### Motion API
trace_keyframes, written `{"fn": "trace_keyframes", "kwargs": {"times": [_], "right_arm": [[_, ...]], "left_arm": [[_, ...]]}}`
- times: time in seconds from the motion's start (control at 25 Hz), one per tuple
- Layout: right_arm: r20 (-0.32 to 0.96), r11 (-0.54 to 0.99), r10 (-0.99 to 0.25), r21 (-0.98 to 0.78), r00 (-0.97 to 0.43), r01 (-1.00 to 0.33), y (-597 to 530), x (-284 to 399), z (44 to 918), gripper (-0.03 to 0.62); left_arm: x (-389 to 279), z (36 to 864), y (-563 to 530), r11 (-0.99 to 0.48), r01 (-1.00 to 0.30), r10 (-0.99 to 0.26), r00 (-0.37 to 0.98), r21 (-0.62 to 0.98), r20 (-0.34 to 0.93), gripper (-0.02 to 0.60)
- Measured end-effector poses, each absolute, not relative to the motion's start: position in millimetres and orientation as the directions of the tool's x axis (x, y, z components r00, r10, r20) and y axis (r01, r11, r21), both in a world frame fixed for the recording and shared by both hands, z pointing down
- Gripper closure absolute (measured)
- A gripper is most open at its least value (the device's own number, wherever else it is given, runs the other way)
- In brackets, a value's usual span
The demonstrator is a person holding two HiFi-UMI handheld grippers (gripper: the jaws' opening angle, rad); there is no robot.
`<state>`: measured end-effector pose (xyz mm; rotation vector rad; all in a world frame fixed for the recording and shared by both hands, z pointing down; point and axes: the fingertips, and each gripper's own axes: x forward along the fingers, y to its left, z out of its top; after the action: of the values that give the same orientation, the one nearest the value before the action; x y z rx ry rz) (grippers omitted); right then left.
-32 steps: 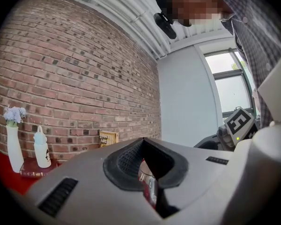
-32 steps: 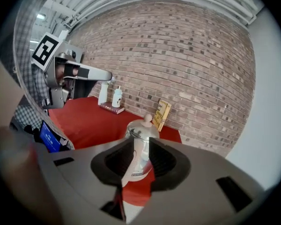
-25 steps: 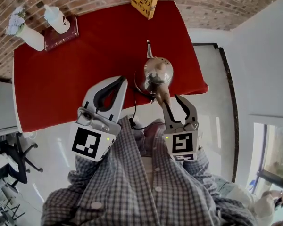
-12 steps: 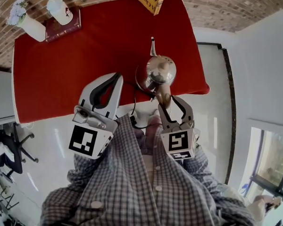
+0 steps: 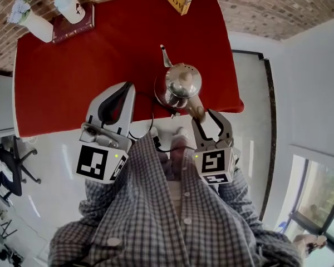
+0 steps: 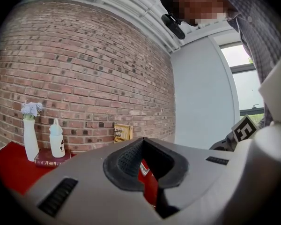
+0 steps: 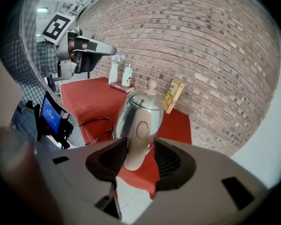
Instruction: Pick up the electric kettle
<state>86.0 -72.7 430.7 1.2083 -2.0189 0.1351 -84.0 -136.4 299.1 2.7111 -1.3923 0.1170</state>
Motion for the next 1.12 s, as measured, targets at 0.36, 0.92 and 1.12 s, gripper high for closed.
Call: {"fn": "trace_keyframes", "kwargs": {"times": [0.36, 0.92, 1.12], "right_arm": [[0.645, 0.532, -0.735, 0.361, -0.207, -0.766, -105, 131, 431, 0.425], [0.592, 0.517, -0.78, 0.429, -0.202, -0.741, -163, 152, 433, 0.451], [0.592, 0.547, -0.774, 0.446, -0.225, -0.708, -165, 149, 435, 0.45]], "left_arm": [[-70, 308, -131, -0.536, -0.843, -0.831, 0.538, 0.055, 0.141, 0.575], [-73, 373, -126, -0.406, -0.888, -0.837, 0.456, 0.216, 0.303, 0.575], [-81, 393, -137, -0.348, -0.879, -0.836, 0.448, 0.326, 0.317, 0.569]]}}
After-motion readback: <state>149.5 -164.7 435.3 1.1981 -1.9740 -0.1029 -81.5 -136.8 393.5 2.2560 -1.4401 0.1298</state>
